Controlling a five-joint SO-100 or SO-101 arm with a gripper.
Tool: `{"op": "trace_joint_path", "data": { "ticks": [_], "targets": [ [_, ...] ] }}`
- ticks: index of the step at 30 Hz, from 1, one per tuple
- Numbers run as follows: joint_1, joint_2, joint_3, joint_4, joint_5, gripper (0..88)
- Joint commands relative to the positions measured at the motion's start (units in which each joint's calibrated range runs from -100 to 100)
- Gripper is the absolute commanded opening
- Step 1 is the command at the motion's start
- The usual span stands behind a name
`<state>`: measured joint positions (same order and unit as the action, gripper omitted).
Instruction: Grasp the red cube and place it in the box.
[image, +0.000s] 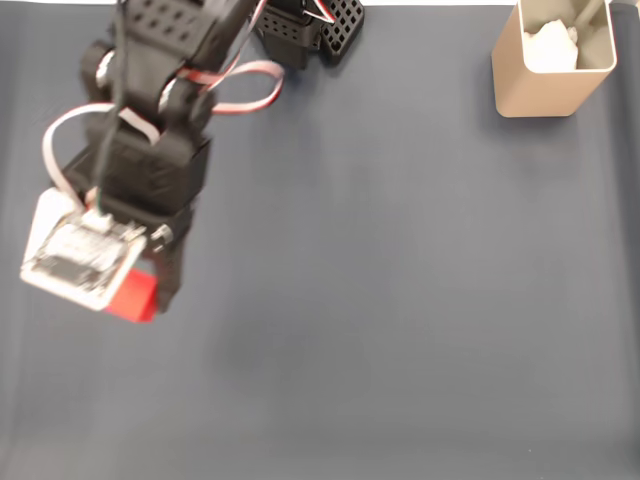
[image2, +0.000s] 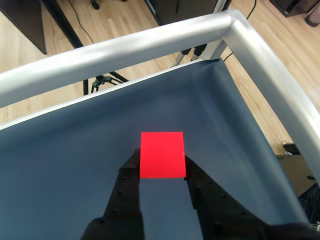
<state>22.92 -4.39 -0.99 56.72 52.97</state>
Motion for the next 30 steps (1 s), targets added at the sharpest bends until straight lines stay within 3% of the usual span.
{"op": "trace_joint_path", "data": {
  "ticks": [1, 12, 30],
  "targets": [
    [-3.39, -11.56, 5.65, 0.16, -0.63, 0.2],
    [-15.54, -26.03, 13.86, 5.24, -0.2, 0.2],
    [-43.8, -37.12, 15.78, 14.34, 1.37, 0.2]
  ]
}}
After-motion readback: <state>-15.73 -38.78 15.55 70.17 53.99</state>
